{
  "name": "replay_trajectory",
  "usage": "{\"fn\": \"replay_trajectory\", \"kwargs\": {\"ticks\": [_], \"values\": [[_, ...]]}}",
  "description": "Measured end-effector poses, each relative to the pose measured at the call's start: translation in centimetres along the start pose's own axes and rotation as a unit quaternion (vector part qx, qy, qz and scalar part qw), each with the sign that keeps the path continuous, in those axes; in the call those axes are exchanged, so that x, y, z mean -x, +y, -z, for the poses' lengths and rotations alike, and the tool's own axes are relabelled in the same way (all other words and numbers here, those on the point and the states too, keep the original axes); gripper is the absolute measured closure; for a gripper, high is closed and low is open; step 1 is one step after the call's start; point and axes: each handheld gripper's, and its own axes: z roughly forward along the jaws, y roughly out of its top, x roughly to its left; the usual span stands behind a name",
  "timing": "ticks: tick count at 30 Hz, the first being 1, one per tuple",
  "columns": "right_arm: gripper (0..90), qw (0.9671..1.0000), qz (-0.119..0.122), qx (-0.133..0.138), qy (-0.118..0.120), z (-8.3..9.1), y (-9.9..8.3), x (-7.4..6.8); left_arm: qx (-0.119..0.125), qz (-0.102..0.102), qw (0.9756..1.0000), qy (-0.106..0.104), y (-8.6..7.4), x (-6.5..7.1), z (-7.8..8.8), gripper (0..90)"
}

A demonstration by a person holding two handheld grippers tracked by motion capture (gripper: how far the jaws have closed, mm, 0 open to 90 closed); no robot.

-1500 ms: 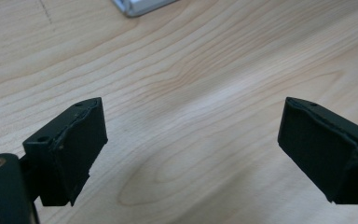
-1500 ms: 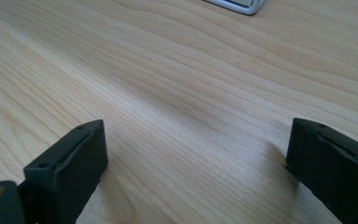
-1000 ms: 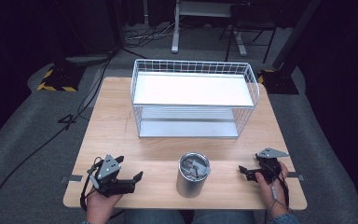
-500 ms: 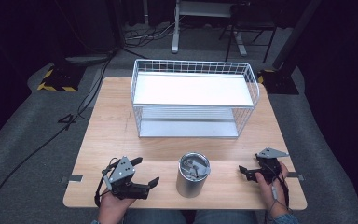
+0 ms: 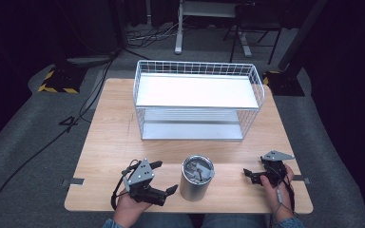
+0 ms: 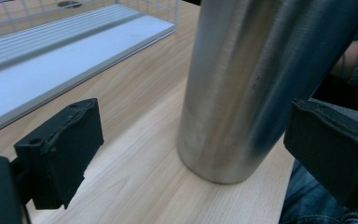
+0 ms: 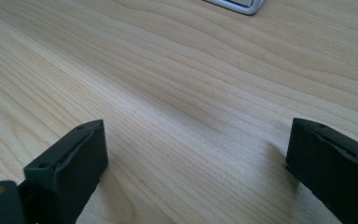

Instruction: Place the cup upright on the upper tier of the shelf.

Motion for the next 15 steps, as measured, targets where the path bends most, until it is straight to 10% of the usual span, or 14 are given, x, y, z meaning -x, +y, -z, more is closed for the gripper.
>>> {"fn": "replay_trajectory", "kwargs": {"ticks": [15], "values": [[5.6,1.0,0.0,0.0,0.0,0.0,0.0,0.0,-0.012,-0.017,0.9991,-0.038,-0.1,1.2,-3.4,0.2]]}}
